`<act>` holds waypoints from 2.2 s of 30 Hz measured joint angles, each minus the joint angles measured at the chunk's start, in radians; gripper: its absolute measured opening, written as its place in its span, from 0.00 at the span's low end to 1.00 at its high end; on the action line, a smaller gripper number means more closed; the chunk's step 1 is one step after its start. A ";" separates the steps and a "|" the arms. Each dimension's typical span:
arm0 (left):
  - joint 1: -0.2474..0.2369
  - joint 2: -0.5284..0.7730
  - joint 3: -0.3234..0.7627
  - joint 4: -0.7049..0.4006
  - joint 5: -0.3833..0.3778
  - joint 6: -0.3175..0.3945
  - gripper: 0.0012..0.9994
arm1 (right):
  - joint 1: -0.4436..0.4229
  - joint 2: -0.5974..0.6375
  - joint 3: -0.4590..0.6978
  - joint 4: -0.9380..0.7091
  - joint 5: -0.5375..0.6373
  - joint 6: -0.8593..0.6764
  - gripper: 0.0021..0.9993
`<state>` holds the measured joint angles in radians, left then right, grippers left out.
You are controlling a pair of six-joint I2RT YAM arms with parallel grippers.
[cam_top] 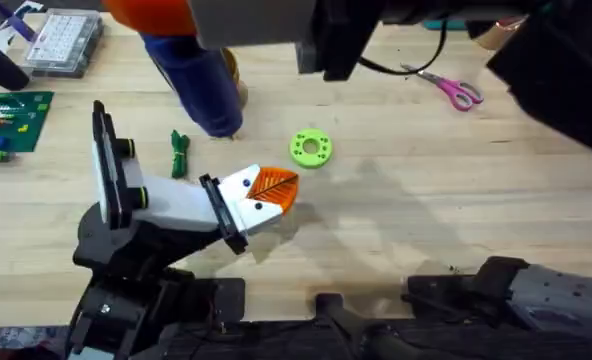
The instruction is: Pick up the gripper from the table and insert it into the empty holder that is missing its gripper. Then pick up a screw, insert it into the mounting hole, and use the screwdriver to tighten it. Finally, clean up the table by picking up the vegetable and placing it into the bucket.
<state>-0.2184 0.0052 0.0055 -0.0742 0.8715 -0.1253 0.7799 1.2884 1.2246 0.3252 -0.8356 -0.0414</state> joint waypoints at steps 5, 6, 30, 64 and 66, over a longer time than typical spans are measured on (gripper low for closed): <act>0.000 0.000 0.000 0.000 0.000 0.000 0.02 | 0.001 0.000 -0.056 0.035 0.000 0.000 0.03; 0.000 0.000 0.000 0.000 0.000 0.000 0.02 | 0.001 0.000 -0.065 0.038 0.000 0.001 0.03; 0.000 0.000 0.000 0.000 0.000 0.000 0.02 | 0.003 0.000 -0.243 0.282 -0.001 0.067 0.03; 0.000 0.000 0.000 0.000 0.000 0.000 0.02 | 0.003 0.000 -0.325 0.335 0.006 0.098 0.03; 0.000 0.000 0.000 0.000 0.000 0.000 0.02 | 0.003 0.000 -0.325 0.335 0.007 0.098 0.03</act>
<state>-0.2184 0.0051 0.0055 -0.0742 0.8715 -0.1253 0.7826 1.2888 0.8993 0.6605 -0.8285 0.0564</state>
